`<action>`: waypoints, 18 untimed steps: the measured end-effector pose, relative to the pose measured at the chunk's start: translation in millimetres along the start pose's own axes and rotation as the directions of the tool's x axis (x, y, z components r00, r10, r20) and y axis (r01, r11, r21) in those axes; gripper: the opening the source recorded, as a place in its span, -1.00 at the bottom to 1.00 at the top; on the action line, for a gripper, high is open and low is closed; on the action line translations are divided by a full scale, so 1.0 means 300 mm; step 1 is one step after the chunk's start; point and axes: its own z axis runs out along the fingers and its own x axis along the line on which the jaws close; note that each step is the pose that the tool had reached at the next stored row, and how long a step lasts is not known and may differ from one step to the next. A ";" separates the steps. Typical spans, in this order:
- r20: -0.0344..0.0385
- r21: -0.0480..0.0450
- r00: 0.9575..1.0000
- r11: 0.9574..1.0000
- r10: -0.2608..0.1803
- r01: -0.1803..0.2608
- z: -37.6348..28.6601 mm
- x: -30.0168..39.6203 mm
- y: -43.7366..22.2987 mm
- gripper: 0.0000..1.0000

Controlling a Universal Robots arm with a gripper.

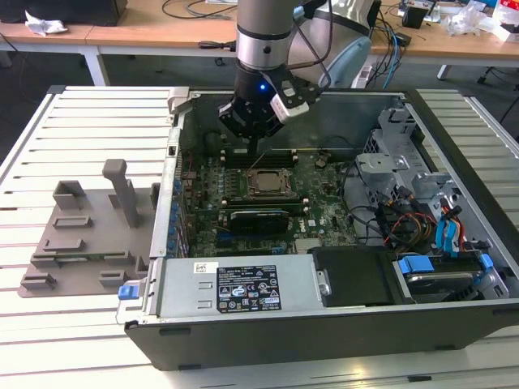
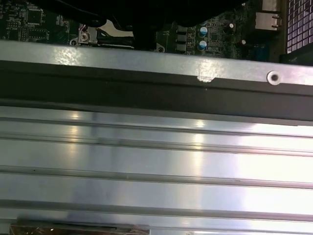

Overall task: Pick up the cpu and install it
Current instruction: 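Install the first cpu locking lever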

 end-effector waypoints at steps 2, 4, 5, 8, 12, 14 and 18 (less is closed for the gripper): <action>0.000 0.000 1.000 1.000 0.000 0.000 0.009 0.000 0.000 -0.79; 0.000 0.000 1.000 1.000 0.000 0.000 0.017 -0.001 0.000 -0.79; 0.000 0.000 1.000 1.000 0.000 0.000 0.020 -0.001 0.000 -0.79; 0.002 -0.026 1.000 1.000 -0.001 0.001 0.024 0.000 -0.006 -0.79; 0.004 -0.065 1.000 0.998 -0.002 0.003 0.033 0.002 -0.050 -0.79; 0.004 -0.065 1.000 0.998 -0.002 0.003 0.038 -0.001 -0.052 -0.79; 0.004 -0.065 1.000 0.998 -0.007 0.007 0.054 -0.022 -0.044 -0.79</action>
